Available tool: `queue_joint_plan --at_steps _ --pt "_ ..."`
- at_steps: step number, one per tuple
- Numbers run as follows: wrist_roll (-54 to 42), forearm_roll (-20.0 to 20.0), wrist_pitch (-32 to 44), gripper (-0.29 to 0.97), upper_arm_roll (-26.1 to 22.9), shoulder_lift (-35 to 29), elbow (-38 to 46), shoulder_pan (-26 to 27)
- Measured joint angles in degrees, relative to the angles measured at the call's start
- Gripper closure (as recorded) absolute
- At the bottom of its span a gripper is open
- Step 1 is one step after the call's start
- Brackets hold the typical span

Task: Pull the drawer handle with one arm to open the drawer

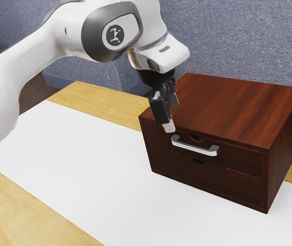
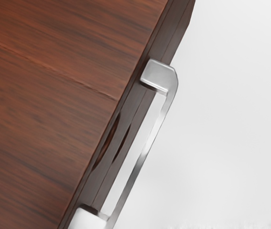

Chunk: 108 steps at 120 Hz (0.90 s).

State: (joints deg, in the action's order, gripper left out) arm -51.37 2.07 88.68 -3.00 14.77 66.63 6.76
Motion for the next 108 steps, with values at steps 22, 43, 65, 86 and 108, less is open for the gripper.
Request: queue_joint_plan --at_steps 22,43,65,86,108 --pt "-9.10 0.06 1.59 0.00 0.56 -2.46 6.01 0.94" --pt "-15.87 0.14 2.82 0.00 0.63 -5.94 11.73 1.73" --pt "-21.39 0.12 5.30 0.00 0.63 -7.95 15.95 1.96" --pt "-25.55 -0.08 8.25 0.00 0.62 -8.09 17.61 2.02" --pt "-28.76 -0.31 11.60 0.00 0.63 -10.01 20.86 2.83"
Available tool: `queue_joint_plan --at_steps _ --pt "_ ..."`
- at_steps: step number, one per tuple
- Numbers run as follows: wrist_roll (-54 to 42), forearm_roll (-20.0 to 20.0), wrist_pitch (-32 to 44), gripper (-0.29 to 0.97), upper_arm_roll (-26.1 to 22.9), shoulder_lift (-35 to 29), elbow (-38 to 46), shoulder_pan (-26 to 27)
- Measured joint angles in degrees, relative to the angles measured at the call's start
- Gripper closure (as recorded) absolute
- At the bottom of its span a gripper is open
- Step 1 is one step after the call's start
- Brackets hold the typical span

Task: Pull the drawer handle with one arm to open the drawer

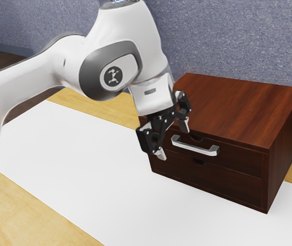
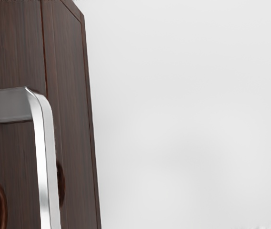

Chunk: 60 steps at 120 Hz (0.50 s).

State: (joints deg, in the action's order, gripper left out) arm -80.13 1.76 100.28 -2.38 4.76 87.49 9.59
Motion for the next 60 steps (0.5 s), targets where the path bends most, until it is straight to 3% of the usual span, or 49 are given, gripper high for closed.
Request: queue_joint_plan --at_steps 60 --pt "-4.81 0.04 7.95 0.00 0.00 -2.36 6.89 -0.12"
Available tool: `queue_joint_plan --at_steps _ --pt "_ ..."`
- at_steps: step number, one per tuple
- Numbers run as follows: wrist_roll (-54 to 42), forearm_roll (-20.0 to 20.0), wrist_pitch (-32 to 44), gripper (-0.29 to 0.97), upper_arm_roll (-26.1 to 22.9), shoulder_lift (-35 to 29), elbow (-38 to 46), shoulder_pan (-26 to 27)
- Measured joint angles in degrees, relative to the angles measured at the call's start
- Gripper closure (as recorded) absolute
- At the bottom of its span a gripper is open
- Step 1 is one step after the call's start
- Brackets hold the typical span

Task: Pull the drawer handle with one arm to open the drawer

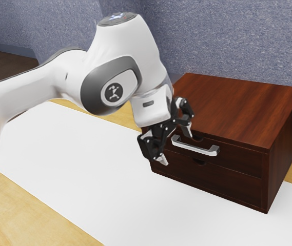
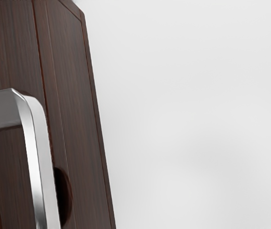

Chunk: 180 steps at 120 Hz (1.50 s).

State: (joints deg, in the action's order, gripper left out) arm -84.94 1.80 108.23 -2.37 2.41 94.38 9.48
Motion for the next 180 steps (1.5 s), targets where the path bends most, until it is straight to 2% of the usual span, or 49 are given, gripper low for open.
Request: queue_joint_plan --at_steps 67,96,120,129,162,180 --pt "-2.10 0.12 3.87 0.00 0.07 0.18 2.67 -0.17" --pt "-2.41 0.12 4.33 0.12 0.15 0.25 3.17 -0.05" --pt "-2.25 0.10 4.79 0.02 0.11 0.48 3.37 -0.07" --pt "-2.19 0.11 4.93 0.11 0.12 0.52 3.57 -0.05" --pt "-1.74 0.08 5.18 0.25 0.13 0.39 3.93 0.09" --pt "-1.13 0.01 5.21 0.40 0.09 0.26 3.98 0.16"
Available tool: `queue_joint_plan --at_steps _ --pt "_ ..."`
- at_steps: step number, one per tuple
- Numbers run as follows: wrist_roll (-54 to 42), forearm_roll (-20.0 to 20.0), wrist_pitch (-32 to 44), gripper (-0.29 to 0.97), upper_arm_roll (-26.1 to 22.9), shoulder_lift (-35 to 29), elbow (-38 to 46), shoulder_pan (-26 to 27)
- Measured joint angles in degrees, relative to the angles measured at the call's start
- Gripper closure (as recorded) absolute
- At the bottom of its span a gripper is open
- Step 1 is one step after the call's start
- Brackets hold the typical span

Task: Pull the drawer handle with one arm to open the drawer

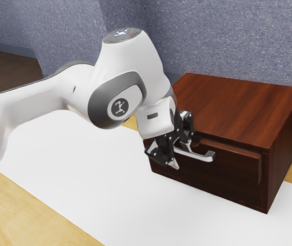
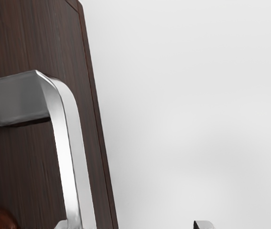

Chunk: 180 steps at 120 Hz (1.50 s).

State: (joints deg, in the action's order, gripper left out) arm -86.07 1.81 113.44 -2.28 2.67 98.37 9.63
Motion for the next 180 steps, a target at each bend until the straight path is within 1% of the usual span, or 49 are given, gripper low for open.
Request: queue_joint_plan --at_steps 11,23,53,112,131,155,180 --pt "0.74 -0.10 -0.01 0.48 0.06 -0.21 0.00 -0.01" --pt "1.91 -0.18 -0.15 0.54 0.09 -0.43 0.01 -0.19" --pt "5.17 -0.16 -0.55 0.60 -0.03 -1.75 1.65 -0.55" --pt "10.91 0.62 -0.84 0.63 0.20 -7.05 7.35 0.03" --pt "12.46 1.18 -0.86 0.65 0.10 -9.85 9.98 -0.01" --pt "14.29 1.43 -0.76 0.62 0.01 -12.26 13.31 0.80" --pt "15.88 1.49 -0.64 0.64 -0.12 -15.92 16.54 1.33"
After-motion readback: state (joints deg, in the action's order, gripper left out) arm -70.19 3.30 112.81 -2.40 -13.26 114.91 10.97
